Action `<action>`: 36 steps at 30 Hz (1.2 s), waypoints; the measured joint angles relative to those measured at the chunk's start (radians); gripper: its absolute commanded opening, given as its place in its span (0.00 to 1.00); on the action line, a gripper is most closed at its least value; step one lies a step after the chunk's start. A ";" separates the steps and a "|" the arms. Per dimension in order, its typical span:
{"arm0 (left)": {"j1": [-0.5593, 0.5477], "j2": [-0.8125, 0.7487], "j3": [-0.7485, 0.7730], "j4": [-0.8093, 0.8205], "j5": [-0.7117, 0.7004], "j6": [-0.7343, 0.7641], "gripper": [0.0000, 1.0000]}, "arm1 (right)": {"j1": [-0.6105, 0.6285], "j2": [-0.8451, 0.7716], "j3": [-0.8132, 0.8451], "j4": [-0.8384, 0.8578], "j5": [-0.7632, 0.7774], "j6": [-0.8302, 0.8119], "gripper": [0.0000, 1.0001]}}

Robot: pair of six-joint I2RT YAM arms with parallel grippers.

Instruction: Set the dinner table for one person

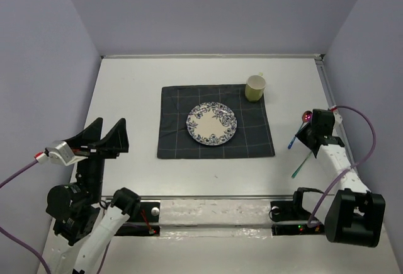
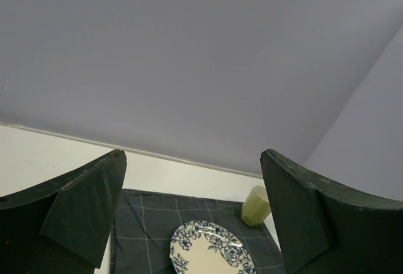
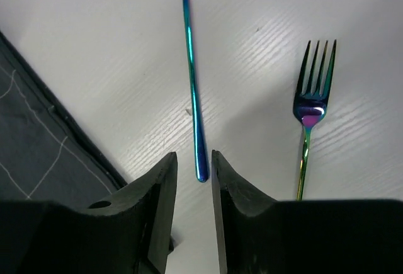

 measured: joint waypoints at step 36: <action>-0.074 -0.034 0.000 0.000 -0.015 0.001 0.99 | -0.096 0.664 0.373 0.060 -0.007 -0.119 0.00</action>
